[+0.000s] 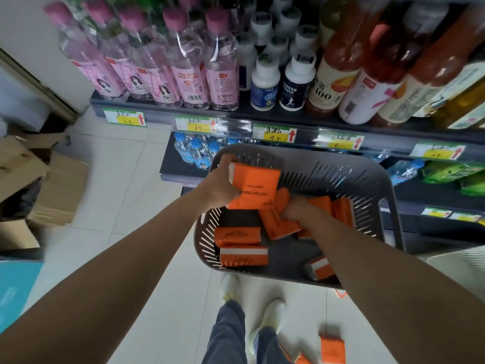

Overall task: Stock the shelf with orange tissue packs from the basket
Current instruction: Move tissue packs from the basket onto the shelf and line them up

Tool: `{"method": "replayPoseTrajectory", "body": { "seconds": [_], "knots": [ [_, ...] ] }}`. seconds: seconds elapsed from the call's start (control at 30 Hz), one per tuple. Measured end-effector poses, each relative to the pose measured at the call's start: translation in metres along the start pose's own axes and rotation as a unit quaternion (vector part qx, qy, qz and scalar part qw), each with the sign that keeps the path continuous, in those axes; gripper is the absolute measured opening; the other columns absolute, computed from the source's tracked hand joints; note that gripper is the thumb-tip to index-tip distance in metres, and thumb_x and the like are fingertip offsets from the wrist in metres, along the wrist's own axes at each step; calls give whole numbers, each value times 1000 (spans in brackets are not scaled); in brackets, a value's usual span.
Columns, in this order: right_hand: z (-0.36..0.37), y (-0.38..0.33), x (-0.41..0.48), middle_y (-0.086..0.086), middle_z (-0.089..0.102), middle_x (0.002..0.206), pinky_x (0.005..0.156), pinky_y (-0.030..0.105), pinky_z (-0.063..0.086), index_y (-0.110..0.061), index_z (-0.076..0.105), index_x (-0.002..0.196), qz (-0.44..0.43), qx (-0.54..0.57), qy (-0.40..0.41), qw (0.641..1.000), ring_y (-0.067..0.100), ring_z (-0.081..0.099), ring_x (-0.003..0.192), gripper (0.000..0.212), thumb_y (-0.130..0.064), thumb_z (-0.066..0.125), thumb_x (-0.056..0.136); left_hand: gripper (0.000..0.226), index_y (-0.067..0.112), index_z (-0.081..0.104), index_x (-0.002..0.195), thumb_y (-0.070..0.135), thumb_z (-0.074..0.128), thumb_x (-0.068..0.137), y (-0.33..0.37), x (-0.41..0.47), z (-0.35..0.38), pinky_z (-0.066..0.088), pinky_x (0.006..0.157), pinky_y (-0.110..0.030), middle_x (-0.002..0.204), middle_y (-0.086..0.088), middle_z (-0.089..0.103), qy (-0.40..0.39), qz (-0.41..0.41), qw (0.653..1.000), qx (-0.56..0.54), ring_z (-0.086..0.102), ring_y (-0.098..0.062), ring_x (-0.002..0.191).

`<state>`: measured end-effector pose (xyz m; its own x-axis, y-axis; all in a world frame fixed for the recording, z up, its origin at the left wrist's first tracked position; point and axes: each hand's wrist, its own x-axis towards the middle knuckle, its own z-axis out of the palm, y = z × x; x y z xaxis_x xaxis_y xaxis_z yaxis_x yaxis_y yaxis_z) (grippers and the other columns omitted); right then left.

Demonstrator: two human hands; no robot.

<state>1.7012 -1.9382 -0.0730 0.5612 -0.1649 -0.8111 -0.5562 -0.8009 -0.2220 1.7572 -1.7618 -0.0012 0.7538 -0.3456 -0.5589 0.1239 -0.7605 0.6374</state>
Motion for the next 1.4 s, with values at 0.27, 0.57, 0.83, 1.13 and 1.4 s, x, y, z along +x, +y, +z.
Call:
{"method": "replayPoseTrajectory", "body": {
  "seconds": [0.27, 0.57, 0.83, 1.13, 1.4],
  "knots": [
    [-84, -13, -104, 16, 54, 134, 87, 26, 40, -4, 49, 132, -54, -49, 62, 995, 25, 53, 118, 38, -19, 48, 97, 68, 26, 30, 131, -8, 58, 79, 69, -49, -44, 46, 58, -33, 100, -18, 55, -3, 54, 998, 39, 55, -23, 71],
    [-177, -14, -241, 15, 61, 110, 73, 30, 50, 0, 64, 115, -42, -113, 220, 968, 26, 60, 100, 36, -17, 61, 83, 48, 25, 39, 108, 4, 58, 70, 180, -124, -99, 42, 63, -33, 88, -11, 53, 71, 208, 972, 80, 51, -24, 78],
    [-253, -16, -337, 15, 55, 133, 75, 29, 44, 4, 52, 132, -21, -7, 373, 927, 25, 57, 106, 50, -16, 58, 86, 36, 29, 43, 88, 15, 56, 58, 247, -153, -145, 37, 55, -28, 69, 0, 46, 111, 333, 936, -15, 45, -15, 62],
    [-295, -10, -324, 16, 57, 120, 100, 52, 40, -13, 55, 105, 32, 123, 550, 826, 40, 51, 115, 30, -22, 51, 78, 54, 19, 33, 111, -9, 59, 74, 291, -111, -164, 43, 61, -32, 72, -2, 45, 167, 384, 908, -28, 46, -17, 63],
    [-324, 22, -312, 12, 52, 125, 102, 50, 31, -17, 52, 120, 44, 109, 616, 779, 39, 31, 128, 41, -1, 44, 83, 52, 17, 25, 105, -13, 57, 77, 327, -78, -148, 36, 51, -25, 72, 3, 35, 212, 354, 910, -42, 39, -12, 62]
  ]
}}
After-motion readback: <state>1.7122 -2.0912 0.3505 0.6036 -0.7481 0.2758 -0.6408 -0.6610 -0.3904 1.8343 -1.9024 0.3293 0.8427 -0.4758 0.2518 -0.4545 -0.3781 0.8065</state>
